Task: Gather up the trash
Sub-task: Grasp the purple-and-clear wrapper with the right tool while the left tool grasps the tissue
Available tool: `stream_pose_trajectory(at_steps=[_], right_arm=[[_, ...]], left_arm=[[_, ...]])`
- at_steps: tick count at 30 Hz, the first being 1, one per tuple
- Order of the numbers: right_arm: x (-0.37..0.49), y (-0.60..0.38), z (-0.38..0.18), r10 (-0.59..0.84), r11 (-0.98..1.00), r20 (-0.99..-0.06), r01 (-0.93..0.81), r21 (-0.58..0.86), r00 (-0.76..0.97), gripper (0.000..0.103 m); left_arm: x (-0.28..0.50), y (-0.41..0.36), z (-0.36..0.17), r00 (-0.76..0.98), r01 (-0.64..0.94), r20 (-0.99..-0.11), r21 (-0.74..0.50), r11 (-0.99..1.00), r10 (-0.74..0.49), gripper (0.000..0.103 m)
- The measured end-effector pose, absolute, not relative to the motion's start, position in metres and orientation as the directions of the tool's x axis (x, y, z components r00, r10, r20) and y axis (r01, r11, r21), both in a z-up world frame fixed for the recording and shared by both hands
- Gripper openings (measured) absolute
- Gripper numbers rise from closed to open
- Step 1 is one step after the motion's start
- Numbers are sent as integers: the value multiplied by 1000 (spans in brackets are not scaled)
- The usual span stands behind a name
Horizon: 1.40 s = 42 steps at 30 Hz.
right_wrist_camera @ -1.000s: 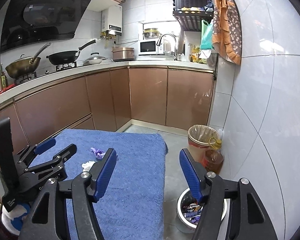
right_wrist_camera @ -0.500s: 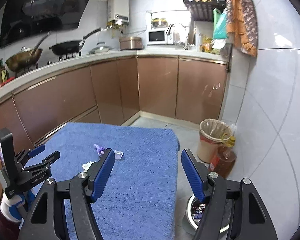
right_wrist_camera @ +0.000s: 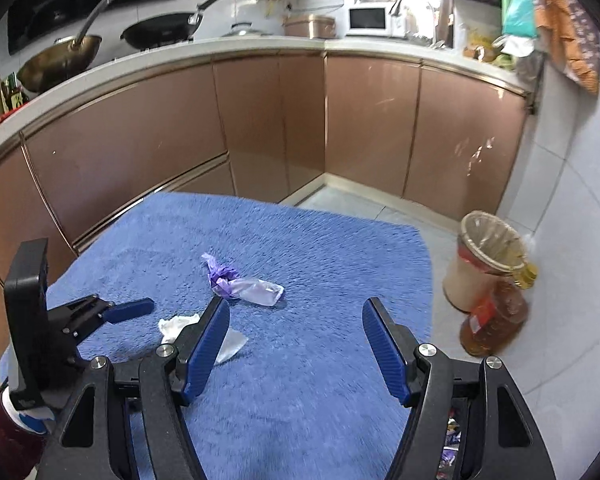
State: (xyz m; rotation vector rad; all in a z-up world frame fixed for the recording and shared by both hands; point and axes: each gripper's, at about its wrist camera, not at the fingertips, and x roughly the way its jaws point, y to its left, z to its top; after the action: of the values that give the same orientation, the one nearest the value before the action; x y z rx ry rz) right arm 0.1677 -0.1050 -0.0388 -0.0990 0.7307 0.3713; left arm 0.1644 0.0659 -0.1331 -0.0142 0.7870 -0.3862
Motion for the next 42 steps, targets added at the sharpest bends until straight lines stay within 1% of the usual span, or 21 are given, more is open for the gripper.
stream_pose_trajectory(at_steps=[1, 3, 5, 7, 11, 15, 17, 22, 24, 26, 27, 29, 31, 32, 37, 42], right_arm=[[174, -102, -43, 302, 928, -675, -371, 45, 674, 67], [189, -95, -55, 316, 919, -691, -390, 53, 650, 67], [200, -87, -65, 325, 911, -705, -408, 55, 630, 67], [211, -80, -78, 336, 902, -721, -427, 61, 606, 67], [229, -65, -101, 349, 883, -752, -464, 66, 559, 67], [246, -54, -118, 350, 874, -772, -481, 66, 530, 67], [253, -55, -124, 360, 875, -776, -475, 90, 518, 66], [269, -64, -136, 417, 873, -772, -449, 192, 480, 53], [273, -66, -141, 438, 868, -772, -441, 230, 460, 45], [276, -67, -145, 457, 861, -767, -439, 255, 450, 42], [277, -66, -144, 464, 858, -763, -442, 261, 451, 37], [277, -64, -143, 463, 857, -760, -450, 253, 455, 29], [274, -60, -143, 453, 856, -761, -464, 228, 464, 16], [272, -59, -143, 444, 858, -763, -469, 210, 470, 7], [258, -58, -134, 442, 861, -741, -471, 192, 506, 7], [233, -62, -107, 430, 864, -714, -480, 150, 552, 5]], left_arm=[[169, 67, -139, 624, 331, -699, -169, 928, -350, 42], [175, 71, -148, 595, 316, -720, -200, 927, -358, 27], [176, 81, -149, 593, 290, -710, -251, 923, -379, 26], [178, 90, -150, 601, 255, -708, -269, 929, -371, 24], [182, 103, -157, 589, 206, -706, -339, 918, -393, 22], [180, 103, -158, 588, 207, -706, -341, 917, -395, 22], [178, 104, -158, 587, 208, -705, -345, 915, -399, 22], [184, 103, -158, 585, 209, -702, -354, 911, -407, 22], [185, 104, -159, 584, 210, -702, -353, 912, -407, 22], [187, 105, -159, 583, 210, -703, -354, 911, -407, 22], [187, 105, -158, 583, 210, -703, -355, 911, -408, 22], [187, 105, -159, 582, 208, -703, -357, 910, -409, 22], [188, 105, -159, 582, 209, -703, -355, 911, -408, 22], [188, 105, -159, 582, 209, -704, -354, 912, -407, 22], [189, 105, -158, 585, 208, -705, -347, 914, -401, 22], [187, 103, -157, 596, 204, -705, -330, 922, -384, 22]])
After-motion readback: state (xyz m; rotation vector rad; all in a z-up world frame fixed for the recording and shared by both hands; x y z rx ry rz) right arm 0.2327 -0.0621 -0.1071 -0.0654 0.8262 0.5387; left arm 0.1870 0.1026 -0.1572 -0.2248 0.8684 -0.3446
